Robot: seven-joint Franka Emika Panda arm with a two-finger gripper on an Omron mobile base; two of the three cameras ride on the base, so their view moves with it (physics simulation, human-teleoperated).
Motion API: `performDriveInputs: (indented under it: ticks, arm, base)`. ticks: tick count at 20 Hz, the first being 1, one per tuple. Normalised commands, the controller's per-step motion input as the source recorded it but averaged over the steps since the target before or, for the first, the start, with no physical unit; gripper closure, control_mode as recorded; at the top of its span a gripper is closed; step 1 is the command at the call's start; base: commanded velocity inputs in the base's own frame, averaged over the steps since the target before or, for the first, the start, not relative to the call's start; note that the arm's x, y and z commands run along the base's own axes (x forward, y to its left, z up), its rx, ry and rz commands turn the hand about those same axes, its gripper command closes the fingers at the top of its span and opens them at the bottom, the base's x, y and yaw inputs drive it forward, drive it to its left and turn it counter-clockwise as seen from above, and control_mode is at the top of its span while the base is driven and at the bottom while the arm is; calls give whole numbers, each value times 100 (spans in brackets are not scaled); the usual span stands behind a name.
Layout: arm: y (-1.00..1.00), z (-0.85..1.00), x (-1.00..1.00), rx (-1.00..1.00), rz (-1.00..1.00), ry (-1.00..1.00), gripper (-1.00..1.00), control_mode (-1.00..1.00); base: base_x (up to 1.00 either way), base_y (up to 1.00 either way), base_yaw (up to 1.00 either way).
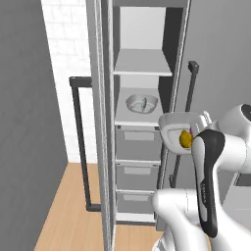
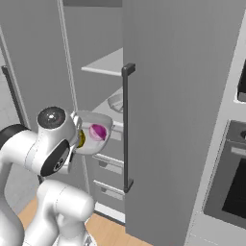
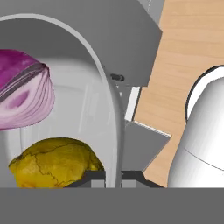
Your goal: Take the meat container that has the fish and place it on the second highest rack of the freezer. Then take the vegetable container that has the lemon and onion and place it on the highest rack of the freezer.
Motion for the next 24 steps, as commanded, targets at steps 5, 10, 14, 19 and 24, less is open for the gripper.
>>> performDriveInputs:
  ticks: [5, 10, 14, 19, 24]
  arm:
    - [0, 0, 0, 0, 0, 0, 100, 100]
    - [0, 0, 0, 0, 0, 0, 100, 100]
    - [0, 0, 0, 0, 0, 0, 100, 100]
    - [0, 0, 0, 0, 0, 0, 100, 100]
    - [0, 0, 0, 0, 0, 0, 100, 100]
  base:
    - [41, 18, 9]
    - [50, 9, 0]
    - [56, 36, 0]
    - [36, 33, 0]
    - [60, 43, 3]
